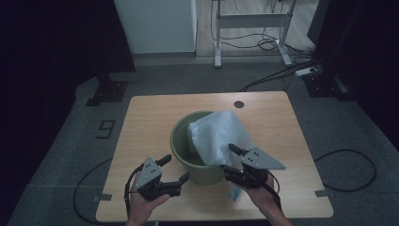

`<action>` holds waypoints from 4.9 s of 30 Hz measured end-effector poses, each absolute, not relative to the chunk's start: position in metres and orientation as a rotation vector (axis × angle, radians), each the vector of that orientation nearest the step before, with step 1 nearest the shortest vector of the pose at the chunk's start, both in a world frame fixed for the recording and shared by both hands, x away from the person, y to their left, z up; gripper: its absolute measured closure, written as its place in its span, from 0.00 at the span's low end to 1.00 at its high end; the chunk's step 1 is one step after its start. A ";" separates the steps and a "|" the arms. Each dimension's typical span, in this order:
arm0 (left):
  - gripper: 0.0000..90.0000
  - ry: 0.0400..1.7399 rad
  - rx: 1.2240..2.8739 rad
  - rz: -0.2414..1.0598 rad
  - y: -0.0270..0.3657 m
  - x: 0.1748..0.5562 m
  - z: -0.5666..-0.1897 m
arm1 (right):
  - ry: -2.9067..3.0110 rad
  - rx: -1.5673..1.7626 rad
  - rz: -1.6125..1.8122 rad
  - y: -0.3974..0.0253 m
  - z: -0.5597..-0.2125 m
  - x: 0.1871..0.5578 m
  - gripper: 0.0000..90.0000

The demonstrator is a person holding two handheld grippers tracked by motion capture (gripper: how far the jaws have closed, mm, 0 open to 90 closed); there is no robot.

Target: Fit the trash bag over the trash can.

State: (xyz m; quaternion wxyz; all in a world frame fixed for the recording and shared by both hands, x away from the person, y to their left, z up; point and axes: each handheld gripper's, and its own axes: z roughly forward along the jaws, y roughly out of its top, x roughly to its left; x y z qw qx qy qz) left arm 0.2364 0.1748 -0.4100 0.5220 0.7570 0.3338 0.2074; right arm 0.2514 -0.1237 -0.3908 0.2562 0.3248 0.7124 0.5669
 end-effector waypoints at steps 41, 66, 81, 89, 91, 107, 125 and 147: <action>0.18 0.781 1.790 0.500 0.175 0.236 -0.405 | 1.743 1.156 1.379 -0.165 -0.472 0.237 0.99; 0.19 0.672 1.830 0.496 0.133 0.247 -0.384 | 1.755 0.842 1.604 -0.136 -0.355 0.258 0.99; 0.41 0.649 1.848 0.492 0.104 0.265 -0.374 | 1.825 0.820 1.599 -0.125 -0.361 0.261 0.99; 0.72 0.669 1.819 0.483 0.096 0.268 -0.377 | 1.830 0.838 1.609 -0.129 -0.365 0.262 0.99; 0.80 0.668 1.811 0.474 0.095 0.269 -0.377 | 1.829 0.839 1.612 -0.130 -0.364 0.262 0.99; 1.00 0.806 1.655 0.418 0.113 0.277 -0.371 | 1.813 0.845 1.623 -0.132 -0.394 0.225 0.29; 1.00 0.880 1.603 0.421 0.129 0.280 -0.368 | 1.824 1.050 1.541 -0.109 -0.461 0.218 0.18; 1.00 0.906 1.597 0.403 0.151 0.278 -0.373 | 1.793 1.000 1.593 -0.127 -0.455 0.226 0.74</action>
